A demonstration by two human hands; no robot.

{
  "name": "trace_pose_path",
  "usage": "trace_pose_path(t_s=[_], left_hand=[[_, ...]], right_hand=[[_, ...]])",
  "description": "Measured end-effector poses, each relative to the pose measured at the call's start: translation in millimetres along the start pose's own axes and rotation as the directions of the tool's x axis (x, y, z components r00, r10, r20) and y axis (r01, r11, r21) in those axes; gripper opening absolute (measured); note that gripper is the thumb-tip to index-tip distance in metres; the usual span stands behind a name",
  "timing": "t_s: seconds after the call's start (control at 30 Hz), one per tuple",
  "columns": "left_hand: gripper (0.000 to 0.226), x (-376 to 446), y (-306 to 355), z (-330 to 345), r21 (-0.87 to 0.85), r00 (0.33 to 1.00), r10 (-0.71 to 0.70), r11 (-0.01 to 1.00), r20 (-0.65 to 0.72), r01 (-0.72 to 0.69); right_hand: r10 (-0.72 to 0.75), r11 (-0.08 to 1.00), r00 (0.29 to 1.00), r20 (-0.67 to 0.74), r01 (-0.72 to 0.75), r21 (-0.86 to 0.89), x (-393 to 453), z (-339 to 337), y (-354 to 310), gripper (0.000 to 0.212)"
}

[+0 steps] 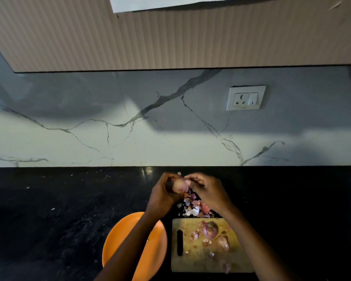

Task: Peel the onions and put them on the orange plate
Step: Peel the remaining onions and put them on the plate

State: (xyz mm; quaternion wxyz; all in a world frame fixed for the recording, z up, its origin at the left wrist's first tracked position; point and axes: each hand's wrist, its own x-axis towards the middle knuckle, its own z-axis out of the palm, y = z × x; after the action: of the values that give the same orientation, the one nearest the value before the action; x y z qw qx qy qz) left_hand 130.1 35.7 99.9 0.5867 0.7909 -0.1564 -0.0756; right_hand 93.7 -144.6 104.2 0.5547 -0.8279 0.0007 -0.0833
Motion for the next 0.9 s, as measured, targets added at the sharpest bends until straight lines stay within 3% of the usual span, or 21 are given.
trace_pose_path(t_s=[0.2, 0.3, 0.47, 0.57, 0.7, 0.8, 0.9], left_hand=[[0.052, 1.4, -1.5, 3.0, -0.071, 0.994, -0.071, 0.995, -0.085, 0.065], [0.052, 3.6, -4.3, 3.4, -0.007, 0.994, -0.075, 0.997, -0.075, 0.075], [0.056, 4.6, -2.4, 5.0, 0.082, 0.996, -0.018, 0.996, -0.083, 0.025], [0.043, 5.8, -1.2, 3.9, 0.061, 0.999, 0.017, 0.998, -0.050, -0.014], [0.022, 8.2, -2.3, 4.2, -0.089, 0.997, -0.076, 0.993, 0.002, 0.076], [0.023, 7.9, 2.0, 5.2, -0.278, 0.976, -0.209, 0.936, 0.058, 0.217], [0.020, 7.6, 3.0, 3.4, -0.315, 0.971, -0.224, 0.918, 0.086, 0.240]], right_hand=[[0.120, 0.982, 0.986, 0.118, -0.135, 0.130, -2.2, 0.0, 8.9, 0.025], [0.132, 0.974, 0.980, 0.151, -0.157, 0.166, -2.9, -1.1, 6.0, 0.030], [0.175, 0.951, 0.973, 0.151, -0.206, 0.230, -1.3, -5.7, 7.1, 0.027], [0.185, 0.933, 0.969, 0.163, -0.226, 0.280, -0.4, -6.4, 6.8, 0.026], [0.212, 0.896, 0.962, 0.169, -0.261, 0.359, -1.4, -7.7, 8.9, 0.032], [0.208, 0.904, 0.964, 0.167, -0.254, 0.343, -1.8, -9.8, 13.4, 0.038], [0.182, 0.928, 0.971, 0.157, -0.222, 0.300, -3.8, -9.5, 14.0, 0.045]])
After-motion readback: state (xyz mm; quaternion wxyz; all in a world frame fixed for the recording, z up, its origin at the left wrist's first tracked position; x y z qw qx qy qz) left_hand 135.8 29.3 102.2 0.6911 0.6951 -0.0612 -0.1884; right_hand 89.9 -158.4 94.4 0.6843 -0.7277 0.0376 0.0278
